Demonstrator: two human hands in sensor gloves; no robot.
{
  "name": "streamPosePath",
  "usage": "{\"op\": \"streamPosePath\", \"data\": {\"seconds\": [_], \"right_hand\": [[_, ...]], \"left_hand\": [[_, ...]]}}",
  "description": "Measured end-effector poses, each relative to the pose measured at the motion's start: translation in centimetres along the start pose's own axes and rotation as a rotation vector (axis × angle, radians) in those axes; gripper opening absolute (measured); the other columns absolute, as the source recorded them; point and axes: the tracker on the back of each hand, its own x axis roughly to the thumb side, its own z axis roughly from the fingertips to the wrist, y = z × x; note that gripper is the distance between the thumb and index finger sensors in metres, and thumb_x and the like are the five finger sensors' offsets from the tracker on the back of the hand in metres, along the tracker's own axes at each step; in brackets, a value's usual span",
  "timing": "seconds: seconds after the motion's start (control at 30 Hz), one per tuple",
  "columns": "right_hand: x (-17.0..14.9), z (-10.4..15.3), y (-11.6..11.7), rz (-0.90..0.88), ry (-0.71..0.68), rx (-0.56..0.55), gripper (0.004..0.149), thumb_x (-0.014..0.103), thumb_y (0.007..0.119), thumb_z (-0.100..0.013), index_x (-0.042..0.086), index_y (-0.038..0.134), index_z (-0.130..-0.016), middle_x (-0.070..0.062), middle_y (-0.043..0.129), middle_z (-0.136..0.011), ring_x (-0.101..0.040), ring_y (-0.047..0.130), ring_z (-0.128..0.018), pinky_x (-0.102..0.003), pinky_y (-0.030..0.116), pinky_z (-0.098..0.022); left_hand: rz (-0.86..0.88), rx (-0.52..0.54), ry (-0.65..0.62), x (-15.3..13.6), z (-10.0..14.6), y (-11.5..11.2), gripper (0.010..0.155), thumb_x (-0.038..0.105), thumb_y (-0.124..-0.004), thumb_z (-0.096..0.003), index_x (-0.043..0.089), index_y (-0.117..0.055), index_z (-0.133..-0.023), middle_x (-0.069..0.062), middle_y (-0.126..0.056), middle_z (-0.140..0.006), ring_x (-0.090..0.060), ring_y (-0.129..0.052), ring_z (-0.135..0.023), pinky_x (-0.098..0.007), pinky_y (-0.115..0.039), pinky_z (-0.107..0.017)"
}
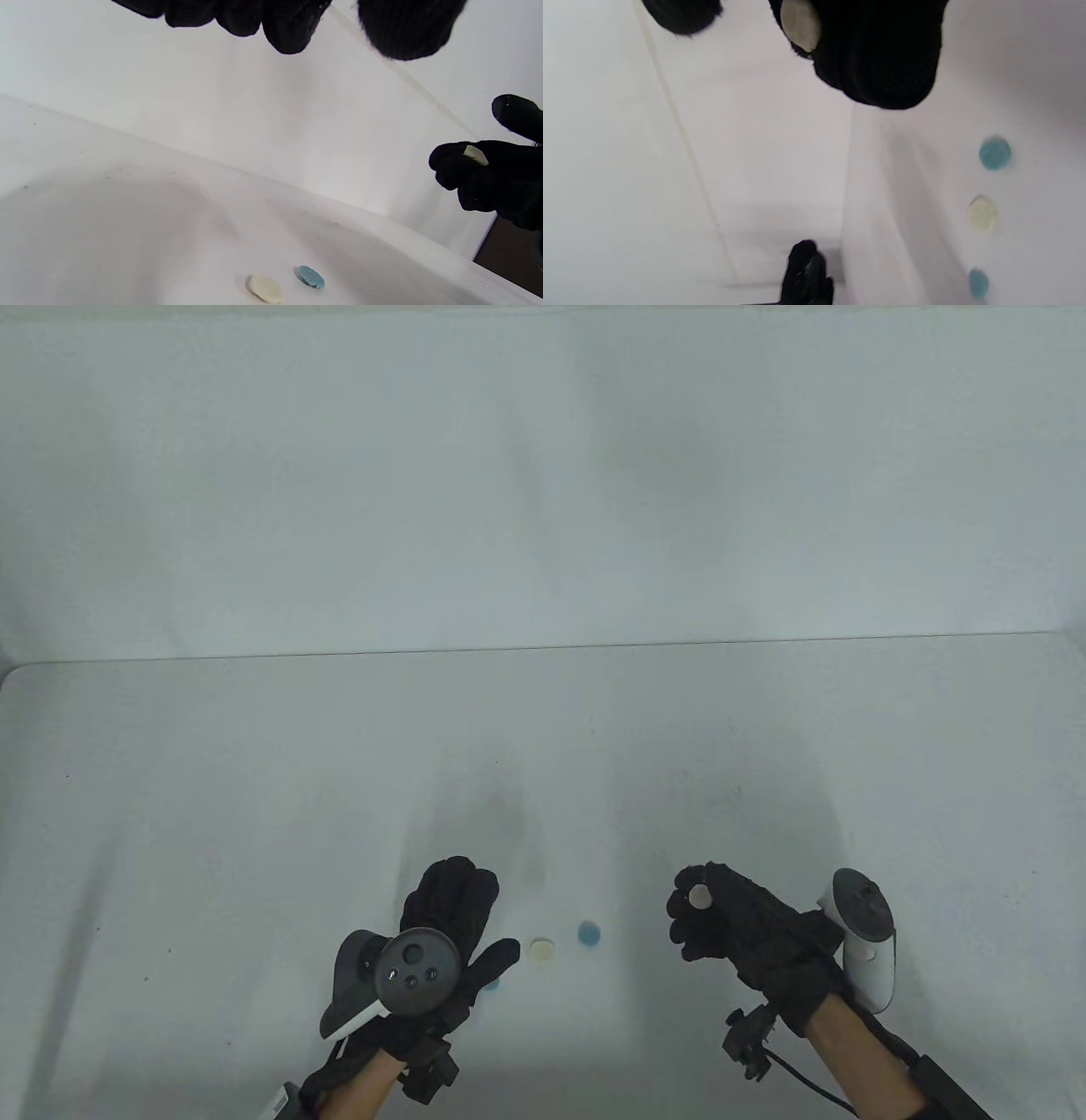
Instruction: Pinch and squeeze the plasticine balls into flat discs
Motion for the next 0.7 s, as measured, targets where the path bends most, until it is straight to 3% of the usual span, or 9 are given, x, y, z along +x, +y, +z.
{"op": "streamPosePath", "data": {"seconds": [0.1, 0.27, 0.5, 0.57, 0.63, 0.7], "right_hand": [[0.1, 0.0, -0.1, 0.036, -0.001, -0.033, 0.071, 0.059, 0.061, -0.058, 0.002, 0.068, -0.100, -0.019, 0.086, -0.087, -0.031, 0.098, -0.066, -0.028, 0.094, -0.043], [0.3, 0.0, -0.1, 0.056, -0.004, -0.071, 0.049, 0.046, 0.071, -0.058, 0.008, 0.081, -0.086, -0.010, 0.098, -0.068, -0.020, 0.106, -0.048, -0.020, 0.098, -0.030], [1.0, 0.4, 0.0, 0.145, -0.040, -0.148, 0.041, 0.042, 0.074, -0.056, 0.009, 0.088, -0.076, -0.007, 0.102, -0.055, -0.015, 0.107, -0.035, -0.017, 0.097, -0.020], [1.1, 0.4, 0.0, 0.145, -0.040, -0.156, 0.041, 0.043, 0.074, -0.055, 0.011, 0.087, -0.077, -0.006, 0.102, -0.057, -0.015, 0.107, -0.038, -0.017, 0.097, -0.022], [0.8, 0.4, -0.2, 0.121, -0.029, -0.135, 0.043, 0.045, 0.071, -0.057, 0.013, 0.084, -0.083, -0.005, 0.100, -0.067, -0.019, 0.106, -0.049, -0.022, 0.096, -0.030], [0.4, 0.2, -0.3, 0.068, -0.019, -0.055, 0.069, 0.060, 0.057, -0.058, 0.006, 0.072, -0.098, -0.013, 0.092, -0.086, -0.031, 0.100, -0.067, -0.032, 0.094, -0.038]], "left_hand": [[0.006, 0.000, 0.002, -0.1, -0.1, 0.0, 0.078, 0.047, -0.068, -0.0536, 0.002, -0.046, -0.114, -0.031, -0.035, -0.115, -0.059, -0.038, -0.104, -0.065, -0.042, -0.072], [0.007, -0.002, 0.002, -0.1, -0.1, -0.1, 0.078, 0.047, -0.068, -0.0537, 0.002, -0.046, -0.114, -0.031, -0.035, -0.115, -0.059, -0.038, -0.104, -0.065, -0.042, -0.072], [0.006, -0.005, -0.001, -0.1, -0.1, -0.1, 0.078, 0.047, -0.068, -0.0537, 0.002, -0.046, -0.114, -0.031, -0.035, -0.115, -0.059, -0.038, -0.104, -0.065, -0.042, -0.072], [0.000, -0.004, -0.002, -0.1, 0.0, -0.1, 0.078, 0.047, -0.068, -0.0536, 0.002, -0.046, -0.114, -0.031, -0.035, -0.115, -0.059, -0.038, -0.104, -0.065, -0.042, -0.071], [0.005, 0.000, -0.004, -0.1, -0.1, -0.1, 0.078, 0.047, -0.068, -0.0537, 0.002, -0.047, -0.114, -0.031, -0.035, -0.115, -0.058, -0.038, -0.104, -0.065, -0.042, -0.072], [0.003, -0.006, -0.001, -0.1, -0.1, -0.2, 0.078, 0.047, -0.068, -0.0537, 0.002, -0.046, -0.114, -0.031, -0.035, -0.115, -0.059, -0.038, -0.104, -0.065, -0.042, -0.072]]}}
